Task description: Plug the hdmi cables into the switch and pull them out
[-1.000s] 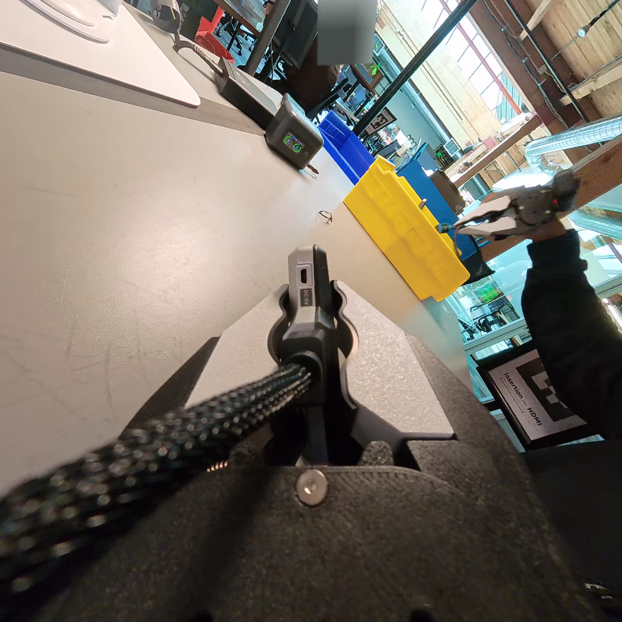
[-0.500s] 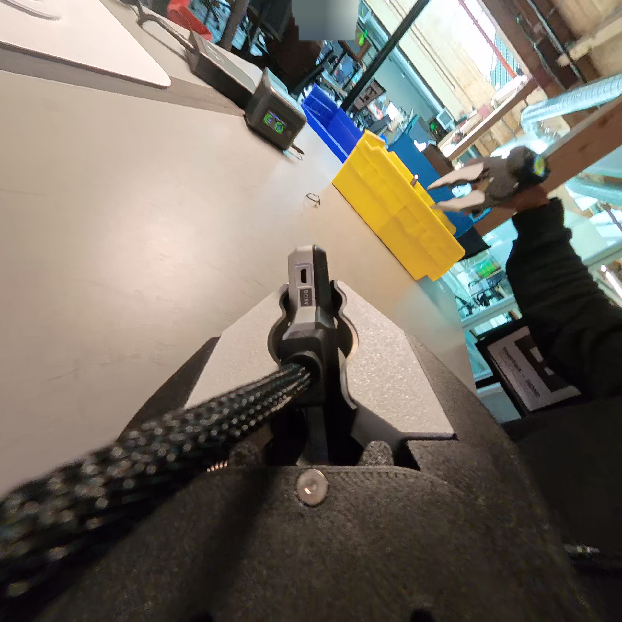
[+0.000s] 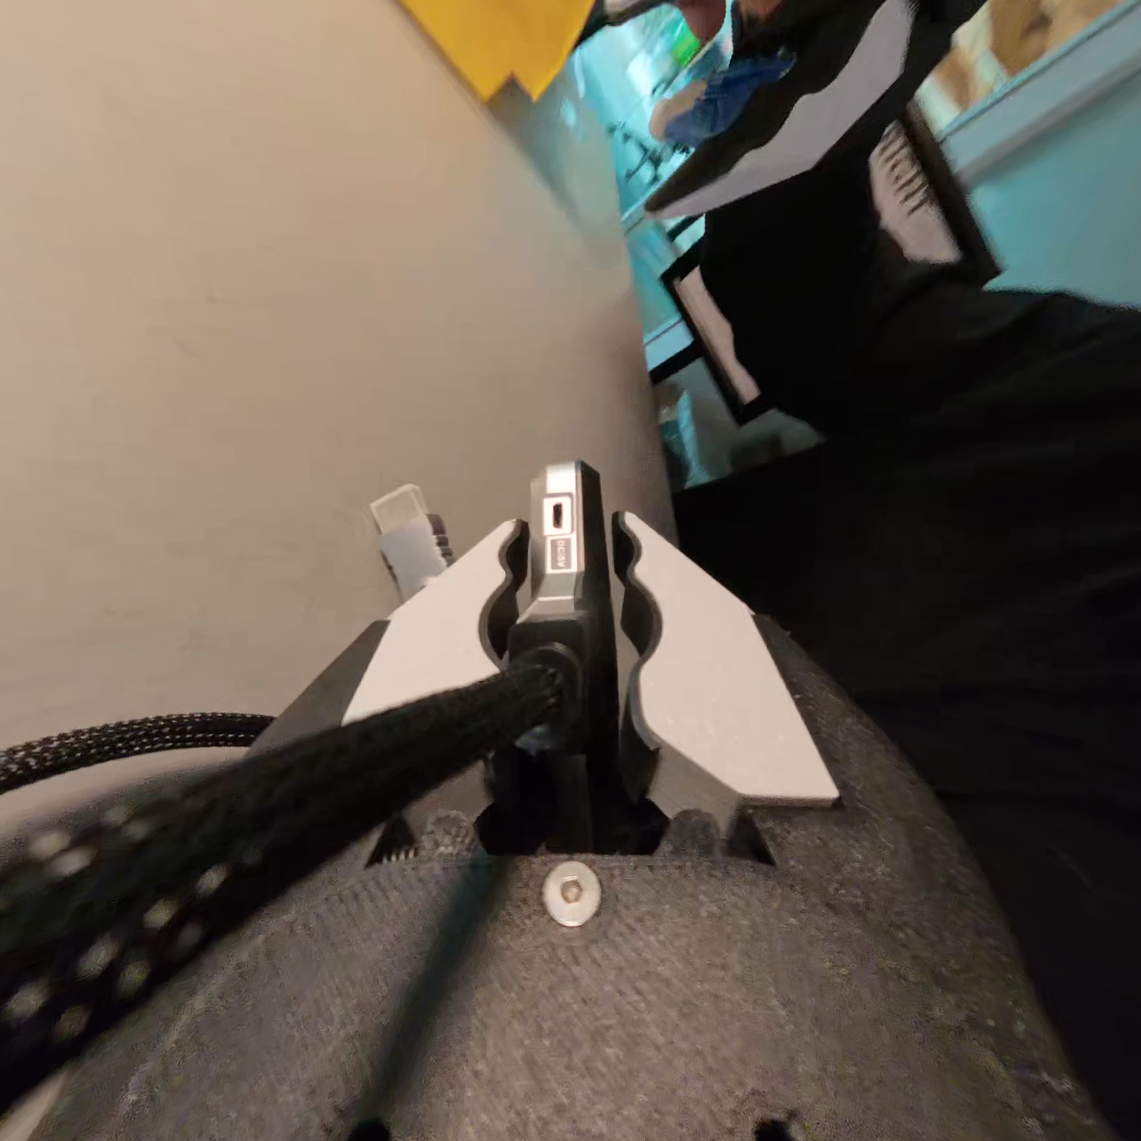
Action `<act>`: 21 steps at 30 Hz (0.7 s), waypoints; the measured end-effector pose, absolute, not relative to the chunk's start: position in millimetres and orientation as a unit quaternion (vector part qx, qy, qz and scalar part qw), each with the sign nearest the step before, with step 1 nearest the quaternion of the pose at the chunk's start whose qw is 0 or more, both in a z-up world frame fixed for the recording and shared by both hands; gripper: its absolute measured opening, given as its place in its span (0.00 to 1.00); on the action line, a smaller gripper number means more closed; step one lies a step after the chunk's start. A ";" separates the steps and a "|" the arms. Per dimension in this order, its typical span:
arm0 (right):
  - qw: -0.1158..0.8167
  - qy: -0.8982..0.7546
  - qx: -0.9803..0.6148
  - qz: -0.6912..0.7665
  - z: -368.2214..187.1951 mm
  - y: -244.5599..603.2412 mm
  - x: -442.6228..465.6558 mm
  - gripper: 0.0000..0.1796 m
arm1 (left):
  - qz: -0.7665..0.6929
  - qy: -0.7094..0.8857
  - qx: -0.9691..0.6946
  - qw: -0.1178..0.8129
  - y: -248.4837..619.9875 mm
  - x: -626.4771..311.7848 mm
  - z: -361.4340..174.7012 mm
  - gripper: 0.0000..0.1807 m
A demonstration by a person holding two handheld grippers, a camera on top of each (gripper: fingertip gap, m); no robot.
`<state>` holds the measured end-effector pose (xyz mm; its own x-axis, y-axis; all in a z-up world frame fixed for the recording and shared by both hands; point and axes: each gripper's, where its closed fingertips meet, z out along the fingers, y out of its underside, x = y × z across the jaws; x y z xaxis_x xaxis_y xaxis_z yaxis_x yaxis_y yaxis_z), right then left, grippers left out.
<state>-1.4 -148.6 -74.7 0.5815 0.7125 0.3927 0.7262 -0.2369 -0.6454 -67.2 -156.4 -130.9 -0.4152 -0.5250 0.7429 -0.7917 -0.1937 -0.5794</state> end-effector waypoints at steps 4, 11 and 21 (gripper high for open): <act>0.431 -0.430 -0.780 0.144 -93.1 -121.8 -60.3 0.30 | 0.517 -0.658 0.539 0.092 -155.8 -72.6 -141.9 0.23; 0.439 -0.485 -0.749 0.100 -138.2 -110.3 -91.8 0.43 | 0.566 -0.586 0.571 0.103 -133.6 -66.7 -129.7 0.21; 0.494 -0.444 -0.745 0.063 -136.5 -105.5 -79.4 0.09 | 0.565 -0.521 0.639 0.031 -93.8 -49.8 -123.4 0.43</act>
